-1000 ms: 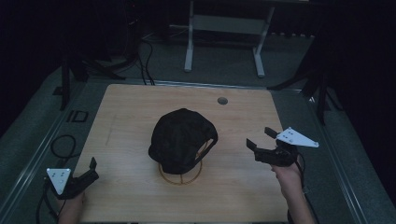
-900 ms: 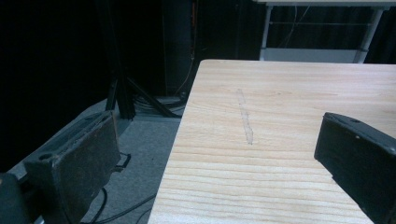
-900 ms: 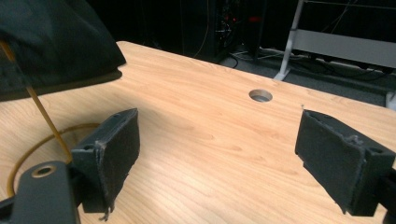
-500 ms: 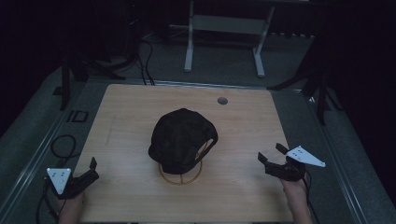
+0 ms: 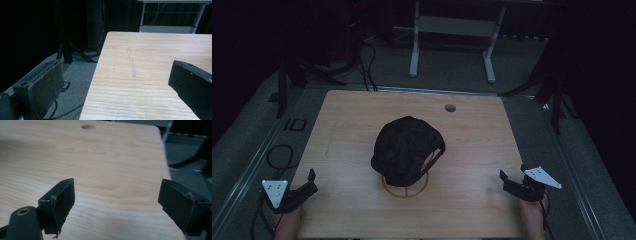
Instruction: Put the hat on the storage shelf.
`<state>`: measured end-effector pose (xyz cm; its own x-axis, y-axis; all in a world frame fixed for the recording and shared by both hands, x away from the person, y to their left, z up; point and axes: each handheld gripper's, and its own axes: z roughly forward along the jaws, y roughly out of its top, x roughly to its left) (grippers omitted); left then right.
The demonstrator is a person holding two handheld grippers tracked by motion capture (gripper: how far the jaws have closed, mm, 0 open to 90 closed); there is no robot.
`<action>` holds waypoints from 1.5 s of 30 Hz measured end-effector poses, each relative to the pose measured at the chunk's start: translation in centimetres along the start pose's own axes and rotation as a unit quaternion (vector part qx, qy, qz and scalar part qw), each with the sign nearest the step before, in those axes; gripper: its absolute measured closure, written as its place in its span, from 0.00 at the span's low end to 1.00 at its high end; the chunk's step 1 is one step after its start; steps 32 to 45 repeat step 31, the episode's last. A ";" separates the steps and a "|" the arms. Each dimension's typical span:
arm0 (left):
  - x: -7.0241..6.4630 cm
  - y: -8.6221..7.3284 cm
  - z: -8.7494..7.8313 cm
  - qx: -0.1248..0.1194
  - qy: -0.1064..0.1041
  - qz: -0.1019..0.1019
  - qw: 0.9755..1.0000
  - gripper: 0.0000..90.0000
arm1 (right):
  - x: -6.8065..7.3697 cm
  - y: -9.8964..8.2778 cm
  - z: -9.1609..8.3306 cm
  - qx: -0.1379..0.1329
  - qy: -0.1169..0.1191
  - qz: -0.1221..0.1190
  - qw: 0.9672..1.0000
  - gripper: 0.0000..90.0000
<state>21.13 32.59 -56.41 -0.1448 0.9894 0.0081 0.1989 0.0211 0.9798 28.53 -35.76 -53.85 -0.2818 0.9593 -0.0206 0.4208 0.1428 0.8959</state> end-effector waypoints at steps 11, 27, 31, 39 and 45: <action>0.0 0.0 -0.1 -0.004 -0.001 -0.001 1.000 0.01 | -1.1 -0.9 0.1 0.022 -0.052 0.018 0.998 0.15; 0.1 0.0 -0.1 -0.005 -0.001 -0.003 1.000 0.01 | -2.9 -1.8 -0.3 0.038 -0.121 0.056 0.990 0.16; 0.1 0.0 -0.1 -0.005 -0.001 -0.003 1.000 0.01 | -2.9 -1.7 -0.3 0.037 -0.121 0.053 0.991 0.16; 0.1 0.0 -0.1 -0.005 -0.001 -0.003 1.000 0.01 | -2.9 -1.7 -0.3 0.037 -0.121 0.053 0.991 0.16; 0.1 0.0 -0.1 -0.005 -0.001 -0.003 1.000 0.01 | -2.9 -1.7 -0.3 0.037 -0.121 0.053 0.991 0.16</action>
